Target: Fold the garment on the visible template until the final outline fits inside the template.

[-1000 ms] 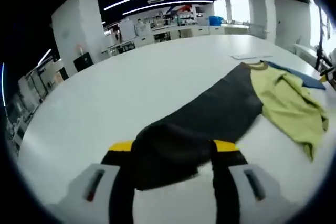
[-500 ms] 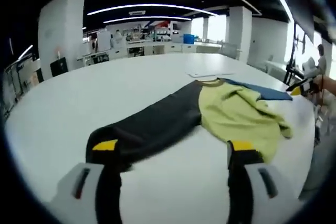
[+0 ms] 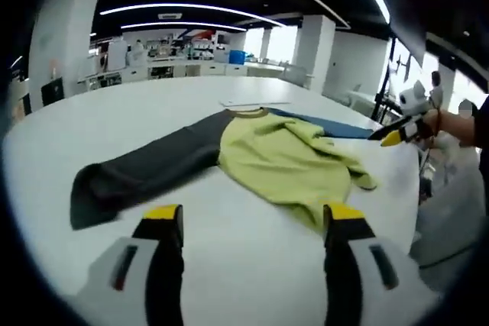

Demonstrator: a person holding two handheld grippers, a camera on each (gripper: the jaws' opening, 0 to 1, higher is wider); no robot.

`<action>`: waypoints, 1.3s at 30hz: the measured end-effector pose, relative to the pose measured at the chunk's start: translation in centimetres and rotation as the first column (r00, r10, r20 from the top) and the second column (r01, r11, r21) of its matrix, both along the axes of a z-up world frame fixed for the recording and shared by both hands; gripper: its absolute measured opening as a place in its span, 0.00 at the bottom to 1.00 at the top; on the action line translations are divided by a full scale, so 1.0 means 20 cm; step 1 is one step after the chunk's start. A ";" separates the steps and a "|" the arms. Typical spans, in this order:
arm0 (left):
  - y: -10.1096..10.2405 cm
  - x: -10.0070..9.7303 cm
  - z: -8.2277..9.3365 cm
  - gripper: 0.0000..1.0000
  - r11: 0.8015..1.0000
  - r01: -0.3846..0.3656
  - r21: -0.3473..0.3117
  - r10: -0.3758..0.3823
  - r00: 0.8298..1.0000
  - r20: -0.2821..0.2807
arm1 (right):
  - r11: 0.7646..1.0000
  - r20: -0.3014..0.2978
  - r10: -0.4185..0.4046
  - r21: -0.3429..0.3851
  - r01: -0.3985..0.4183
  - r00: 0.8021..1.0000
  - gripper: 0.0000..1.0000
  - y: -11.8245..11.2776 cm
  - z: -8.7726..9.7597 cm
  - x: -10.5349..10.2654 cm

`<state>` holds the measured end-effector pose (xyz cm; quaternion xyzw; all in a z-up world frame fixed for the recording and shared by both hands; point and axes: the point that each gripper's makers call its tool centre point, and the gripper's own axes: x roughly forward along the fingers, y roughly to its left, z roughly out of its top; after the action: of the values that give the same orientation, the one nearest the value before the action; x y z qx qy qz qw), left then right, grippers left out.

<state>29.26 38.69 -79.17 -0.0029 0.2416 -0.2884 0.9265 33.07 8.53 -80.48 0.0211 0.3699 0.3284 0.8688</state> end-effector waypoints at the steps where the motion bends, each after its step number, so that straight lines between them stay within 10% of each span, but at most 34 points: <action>1: -0.02 -0.01 0.00 0.67 1.000 0.006 -0.001 -0.006 1.000 0.000 | 1.000 -0.001 0.007 0.000 -0.007 1.000 0.64 0.02 -0.01 -0.02; 19: -0.32 -0.17 -0.08 0.38 0.989 0.146 -0.010 -0.146 0.989 -0.026 | 0.991 -0.014 0.130 -0.016 -0.130 0.991 0.35 0.28 -0.12 -0.23; 39: -0.34 -0.16 -0.25 0.13 0.974 0.199 0.107 -0.191 0.979 -0.076 | 0.978 0.029 0.150 -0.150 -0.144 0.988 0.06 0.27 -0.18 -0.24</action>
<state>26.12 31.88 -84.17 0.0643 0.2870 -0.3636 0.8839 28.33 13.94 -84.05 -0.0772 0.3763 0.3637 0.8486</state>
